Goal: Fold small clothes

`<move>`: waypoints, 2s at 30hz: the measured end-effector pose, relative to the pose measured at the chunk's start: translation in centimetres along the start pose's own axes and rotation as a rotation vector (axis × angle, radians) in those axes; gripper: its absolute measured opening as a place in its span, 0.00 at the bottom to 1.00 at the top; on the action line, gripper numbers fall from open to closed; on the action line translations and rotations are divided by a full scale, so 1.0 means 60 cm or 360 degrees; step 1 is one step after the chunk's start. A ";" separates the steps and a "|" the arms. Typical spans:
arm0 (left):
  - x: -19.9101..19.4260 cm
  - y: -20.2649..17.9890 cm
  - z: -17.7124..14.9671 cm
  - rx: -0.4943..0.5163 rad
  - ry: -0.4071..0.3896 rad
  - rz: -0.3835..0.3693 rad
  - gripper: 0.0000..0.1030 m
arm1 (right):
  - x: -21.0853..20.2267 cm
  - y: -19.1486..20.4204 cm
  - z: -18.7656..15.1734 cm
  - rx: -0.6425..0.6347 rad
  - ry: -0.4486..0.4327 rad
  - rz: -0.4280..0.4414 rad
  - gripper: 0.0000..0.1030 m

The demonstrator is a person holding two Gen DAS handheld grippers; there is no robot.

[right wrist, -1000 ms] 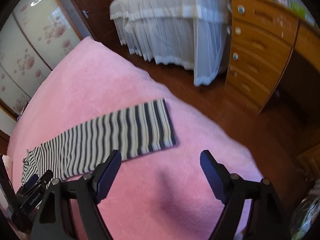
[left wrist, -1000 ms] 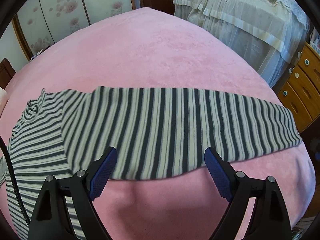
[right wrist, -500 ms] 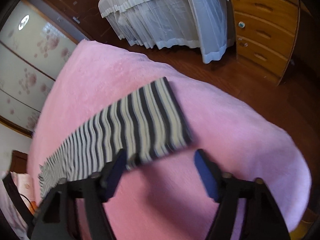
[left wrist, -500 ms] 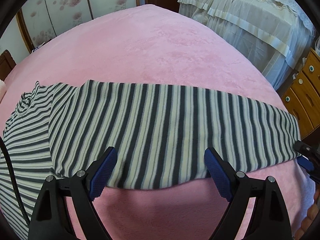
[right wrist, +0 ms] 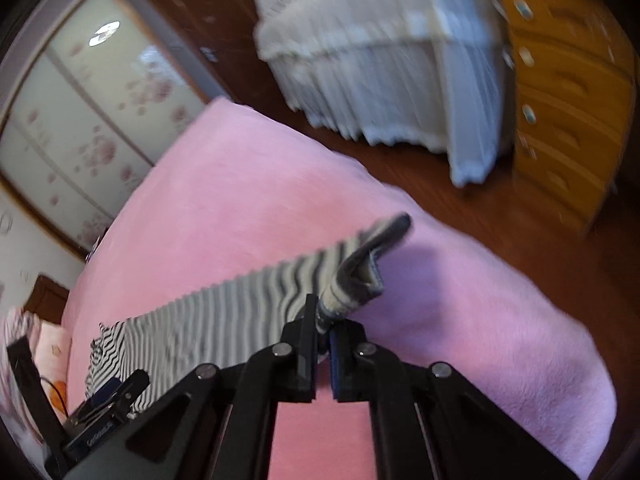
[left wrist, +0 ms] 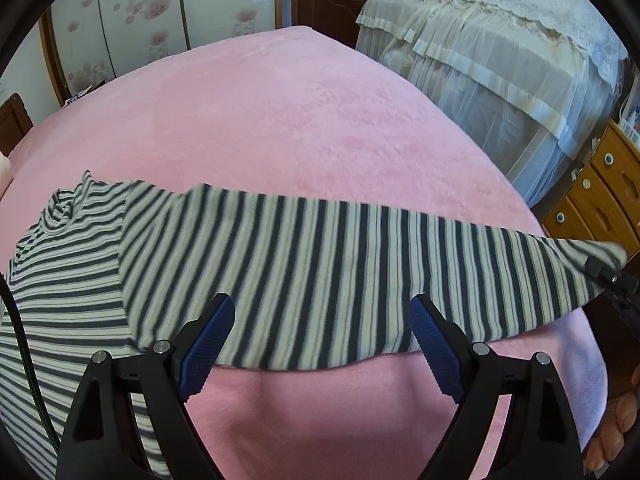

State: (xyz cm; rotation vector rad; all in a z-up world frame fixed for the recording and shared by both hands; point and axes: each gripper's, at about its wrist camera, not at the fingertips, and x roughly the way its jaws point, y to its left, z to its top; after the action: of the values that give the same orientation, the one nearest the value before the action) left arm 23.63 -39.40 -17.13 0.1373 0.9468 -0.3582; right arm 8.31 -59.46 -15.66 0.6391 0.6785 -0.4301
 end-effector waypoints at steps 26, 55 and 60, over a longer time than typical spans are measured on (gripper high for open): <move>-0.152 0.603 -0.118 -0.0538 0.0038 0.0268 0.86 | 0.062 0.702 -0.307 -0.1443 0.0308 0.0588 0.04; -0.099 0.644 -0.195 -0.0567 0.0145 -0.0088 0.86 | -0.019 0.605 -0.412 -0.1324 0.0401 0.0485 0.40; -0.058 0.641 -0.182 -0.0660 0.0194 -0.0239 0.77 | -0.020 0.569 -0.402 -0.1189 0.0407 0.0460 0.40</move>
State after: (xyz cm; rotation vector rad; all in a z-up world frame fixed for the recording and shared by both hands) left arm 27.19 0.24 -22.20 -0.2952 1.1359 -0.2865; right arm 15.88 -18.32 -15.72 0.0711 0.9043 0.1865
